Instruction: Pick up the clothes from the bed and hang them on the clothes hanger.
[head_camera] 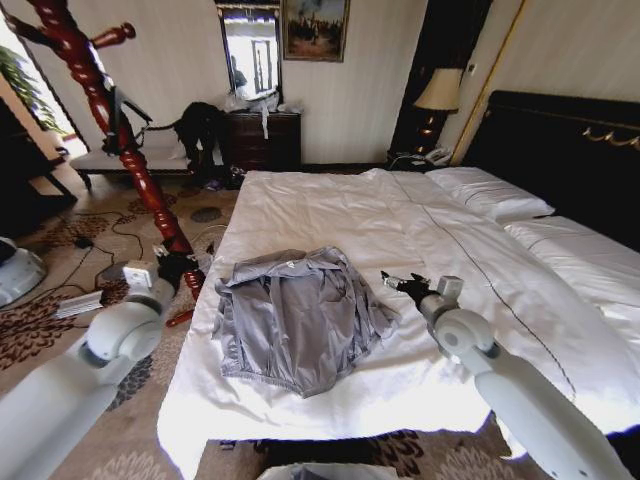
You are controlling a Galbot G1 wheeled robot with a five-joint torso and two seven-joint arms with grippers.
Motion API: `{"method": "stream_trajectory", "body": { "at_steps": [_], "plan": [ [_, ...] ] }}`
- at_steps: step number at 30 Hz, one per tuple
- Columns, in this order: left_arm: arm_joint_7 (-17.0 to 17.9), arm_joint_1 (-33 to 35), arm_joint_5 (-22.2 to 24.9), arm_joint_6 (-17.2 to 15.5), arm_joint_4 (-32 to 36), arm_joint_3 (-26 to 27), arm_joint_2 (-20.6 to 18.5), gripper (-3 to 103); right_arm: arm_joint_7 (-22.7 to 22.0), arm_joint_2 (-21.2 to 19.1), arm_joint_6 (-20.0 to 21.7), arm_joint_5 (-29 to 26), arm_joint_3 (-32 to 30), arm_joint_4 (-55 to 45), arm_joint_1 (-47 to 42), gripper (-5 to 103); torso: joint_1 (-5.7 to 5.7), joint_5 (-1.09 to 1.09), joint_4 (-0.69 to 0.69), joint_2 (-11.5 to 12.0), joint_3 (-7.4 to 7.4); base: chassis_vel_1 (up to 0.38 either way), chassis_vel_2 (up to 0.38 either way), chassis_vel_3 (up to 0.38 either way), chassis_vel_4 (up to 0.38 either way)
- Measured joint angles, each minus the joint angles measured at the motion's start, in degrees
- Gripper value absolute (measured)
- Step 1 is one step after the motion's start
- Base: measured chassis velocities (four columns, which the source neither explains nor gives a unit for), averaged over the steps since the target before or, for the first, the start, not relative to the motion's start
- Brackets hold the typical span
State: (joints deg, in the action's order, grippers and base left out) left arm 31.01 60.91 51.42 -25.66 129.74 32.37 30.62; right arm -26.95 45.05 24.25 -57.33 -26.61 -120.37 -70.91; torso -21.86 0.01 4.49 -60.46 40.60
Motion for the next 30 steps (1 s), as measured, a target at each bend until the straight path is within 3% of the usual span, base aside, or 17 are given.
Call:
{"method": "stream_trajectory", "body": {
  "at_steps": [5, 10, 12, 16, 17, 21, 22, 26, 27, 30],
  "plan": [
    [2.0, -8.7, 4.4, -1.8, -1.8, -2.3, -2.8, 100, 1.0, 1.5, -0.8, 1.6, -5.3, -3.3, -6.4, 100, 0.00, 0.00, 0.01, 0.0, 0.01, 0.000, 0.000, 0.000, 0.000],
    [2.7, -22.7, 8.8, -3.1, -10.9, -6.2, -4.1, 100, 4.9, 2.7, -3.9, 7.5, -11.4, -7.6, -12.7, 100, -0.02, -0.03, -0.04, 0.0, 0.02, 0.000, 0.000, 0.000, 0.000],
    [2.6, -25.4, 9.6, -3.5, -12.7, -7.0, -4.2, 100, 5.5, 3.0, -4.3, 8.8, -12.4, -8.2, -14.0, 100, -0.02, -0.03, -0.02, 0.0, 0.02, 0.000, 0.000, 0.000, 0.000],
    [1.7, -38.5, 12.7, -5.2, -18.7, -13.8, -4.1, 100, 6.9, 4.8, -5.1, 12.8, -14.6, -9.7, -17.9, 100, -0.02, -0.03, -0.05, 0.0, 0.01, 0.000, 0.000, 0.000, 0.000],
    [1.7, -38.5, 12.7, -5.2, -18.7, -13.8, -4.1, 100, 6.9, 4.8, -5.1, 12.8, -14.6, -9.7, -17.9, 100, -0.02, -0.03, -0.05, 0.0, 0.01, 0.000, 0.000, 0.000, 0.000],
    [3.2, -60.0, 17.1, -7.8, -31.2, -28.7, 0.5, 100, 7.2, 6.5, -5.3, 14.8, -14.8, -10.0, -19.1, 100, -0.02, -0.04, 0.01, 0.0, 0.02, 0.000, 0.000, 0.000, 0.000],
    [3.2, -60.0, 17.1, -7.8, -31.2, -28.7, 0.5, 100, 7.2, 6.5, -5.3, 14.8, -14.8, -10.0, -19.1, 100, -0.02, -0.04, 0.01, 0.0, 0.02, 0.000, 0.000, 0.000, 0.000],
    [5.4, -77.6, 20.3, -11.1, -46.1, -39.9, 7.4, 100, 7.3, 7.5, -5.4, 15.1, -15.3, -9.6, -19.3, 100, -0.02, 0.02, -0.02, 0.0, 0.02, 0.000, 0.000, 0.000, 0.000],
    [5.4, -77.6, 20.3, -11.1, -46.1, -39.9, 7.4, 100, 7.3, 7.5, -5.4, 15.1, -15.3, -9.6, -19.3, 100, -0.02, 0.02, -0.02, 0.0, 0.02, 0.000, 0.000, 0.000, 0.000],
    [6.4, -85.1, 20.3, -13.2, -56.8, -44.6, 12.2, 100, 7.6, 7.5, -5.7, 15.1, -16.9, -9.4, -20.8, 100, -0.03, -0.02, -0.01, 0.0, 0.03, 0.000, 0.000, 0.000, 0.000]
  ]
}}
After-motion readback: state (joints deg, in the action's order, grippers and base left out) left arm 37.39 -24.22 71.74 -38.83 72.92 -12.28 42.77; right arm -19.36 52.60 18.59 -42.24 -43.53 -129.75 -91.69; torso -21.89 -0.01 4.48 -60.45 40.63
